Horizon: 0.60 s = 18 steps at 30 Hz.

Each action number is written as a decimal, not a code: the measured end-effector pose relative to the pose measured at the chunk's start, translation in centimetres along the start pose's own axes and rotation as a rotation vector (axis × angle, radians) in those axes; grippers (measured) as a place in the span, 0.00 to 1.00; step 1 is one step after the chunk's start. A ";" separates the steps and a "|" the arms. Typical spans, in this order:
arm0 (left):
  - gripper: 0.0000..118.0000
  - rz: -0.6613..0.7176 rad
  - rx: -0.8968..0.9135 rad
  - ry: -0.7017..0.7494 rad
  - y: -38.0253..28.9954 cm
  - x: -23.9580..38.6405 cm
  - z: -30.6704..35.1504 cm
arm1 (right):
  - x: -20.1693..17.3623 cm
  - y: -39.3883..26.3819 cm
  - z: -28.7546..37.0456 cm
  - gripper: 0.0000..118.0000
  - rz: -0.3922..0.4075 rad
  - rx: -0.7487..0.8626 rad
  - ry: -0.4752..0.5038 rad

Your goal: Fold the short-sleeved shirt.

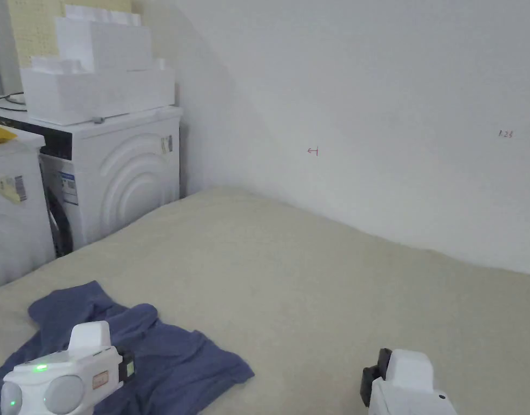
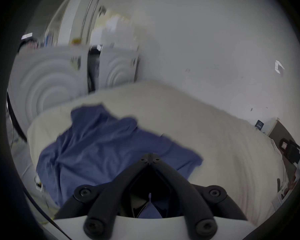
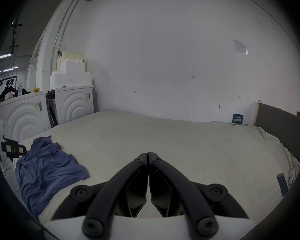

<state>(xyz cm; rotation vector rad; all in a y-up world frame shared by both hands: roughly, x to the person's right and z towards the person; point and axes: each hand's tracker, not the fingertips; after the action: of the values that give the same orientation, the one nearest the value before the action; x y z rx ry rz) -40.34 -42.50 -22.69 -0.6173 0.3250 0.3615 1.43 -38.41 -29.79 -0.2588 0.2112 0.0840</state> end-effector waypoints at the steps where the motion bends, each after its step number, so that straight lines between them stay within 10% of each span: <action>1: 0.00 0.007 -0.033 0.002 -0.1 -1.1 -0.8 | -0.3 -0.1 -0.3 0.01 0.003 -0.006 0.007; 4: 0.08 -0.003 -0.106 0.031 0.1 -3.2 -3.1 | -1.3 -0.3 -0.6 0.01 0.009 -0.027 0.023; 8: 0.61 0.008 -0.236 0.075 -0.1 -5.1 -6.8 | -1.9 -0.8 -1.7 0.01 0.015 -0.053 0.040; 18: 0.59 -0.185 -0.294 0.188 -2.4 -3.5 -10.7 | -2.8 -1.3 -2.6 0.01 0.057 -0.082 0.048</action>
<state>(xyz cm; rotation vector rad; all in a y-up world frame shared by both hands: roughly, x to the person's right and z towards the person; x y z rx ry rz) -44.45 -51.66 -28.38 -0.9662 0.3943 0.1743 -1.67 -40.53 -31.30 -0.3366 0.2631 0.1437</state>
